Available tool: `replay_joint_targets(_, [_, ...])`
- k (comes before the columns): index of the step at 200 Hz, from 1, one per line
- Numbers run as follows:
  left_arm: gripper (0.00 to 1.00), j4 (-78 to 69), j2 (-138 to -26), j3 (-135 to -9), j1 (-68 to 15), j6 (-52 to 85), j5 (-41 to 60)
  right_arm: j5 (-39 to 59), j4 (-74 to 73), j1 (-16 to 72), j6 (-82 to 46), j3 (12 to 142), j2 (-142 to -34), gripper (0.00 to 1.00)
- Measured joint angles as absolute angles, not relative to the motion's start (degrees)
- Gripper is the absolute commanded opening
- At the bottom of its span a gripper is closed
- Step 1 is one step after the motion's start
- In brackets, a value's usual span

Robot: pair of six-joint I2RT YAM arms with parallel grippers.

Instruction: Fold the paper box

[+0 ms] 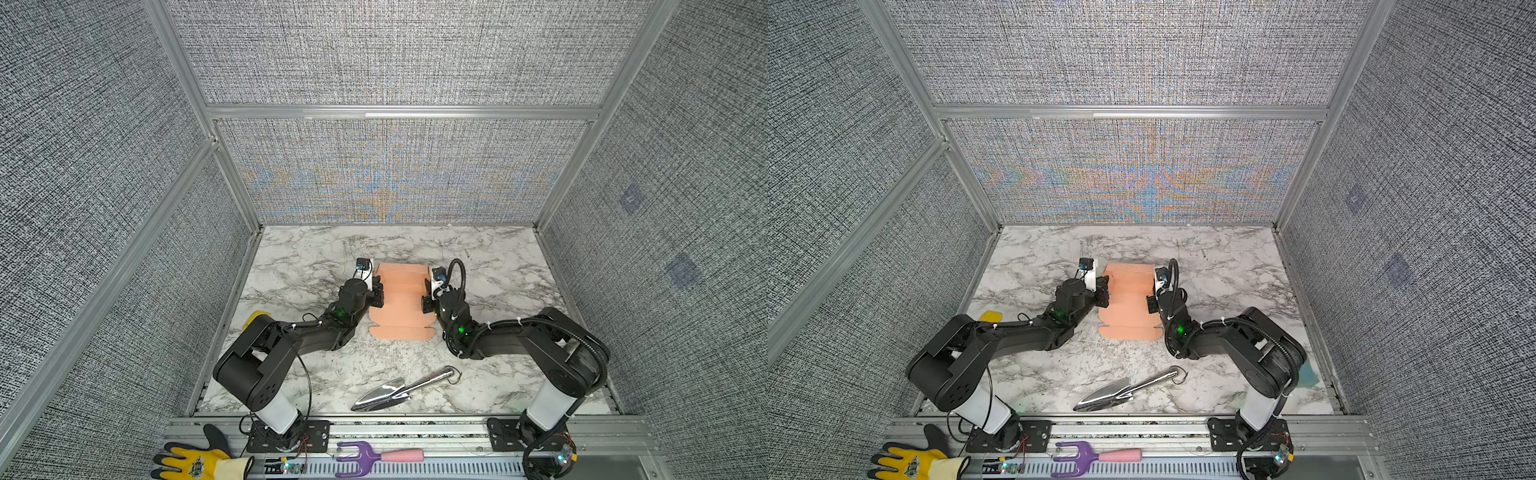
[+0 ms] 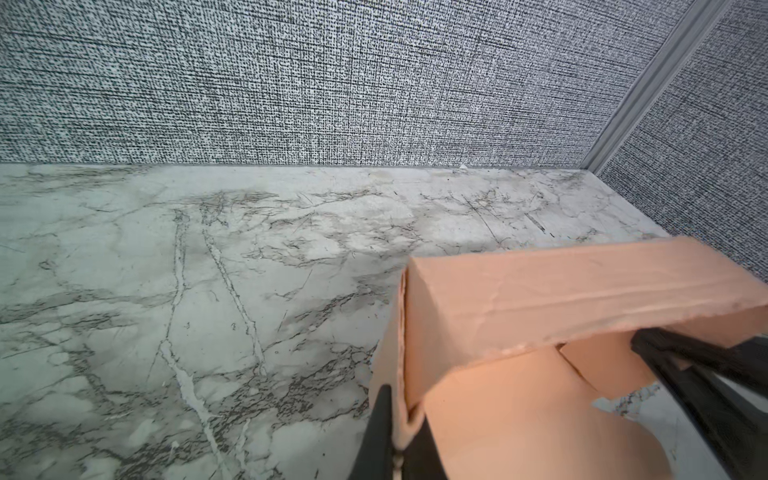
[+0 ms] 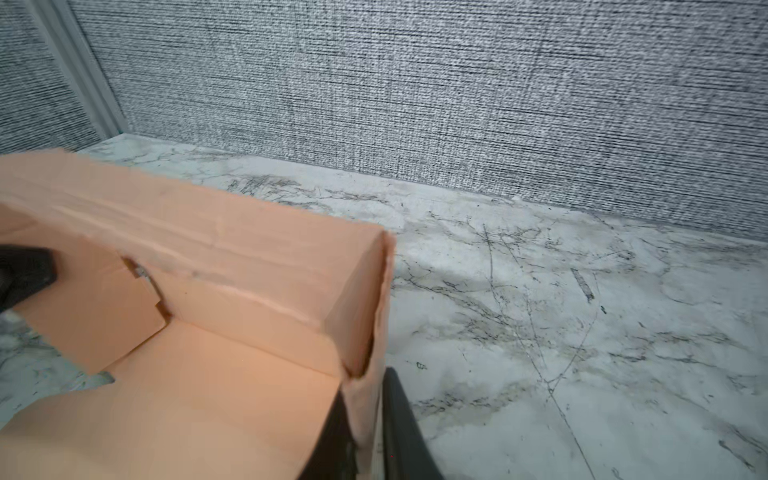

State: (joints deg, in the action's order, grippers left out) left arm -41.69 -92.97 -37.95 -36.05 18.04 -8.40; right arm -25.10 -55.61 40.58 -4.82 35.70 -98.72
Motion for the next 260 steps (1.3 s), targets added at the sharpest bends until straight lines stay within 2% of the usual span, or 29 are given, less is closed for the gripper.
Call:
replay_joint_targets(17, [0.0,-41.7,-93.0,-38.0,-36.2,18.0,-8.4,-24.9,-55.7,40.7,-4.8,34.9,-98.2,0.41])
replay_joint_targets(69, [0.0,-41.7,-93.2,-38.0,-36.2,18.0,-8.4,-24.9,-55.8,40.5,-4.8,33.8,-97.3,0.45])
replay_joint_targets(94, [0.0,-41.7,-93.2,-38.0,-36.2,18.0,-8.4,-24.9,-55.8,40.4,-4.7,34.7,-97.9,0.55])
replay_joint_targets(140, [0.0,-41.7,-93.2,-38.0,-36.2,18.0,-8.4,-24.5,-55.8,39.6,-4.3,36.8,-99.5,0.53])
replay_joint_targets(224, [0.0,-41.7,-93.2,-38.0,-36.5,18.0,-7.7,-23.9,-55.9,38.3,-4.2,38.5,-100.8,0.3])
replay_joint_targets(260, [0.0,-41.6,-93.2,-38.3,-36.8,18.1,-7.8,-24.1,-55.9,38.1,-4.0,38.7,-100.9,0.06])
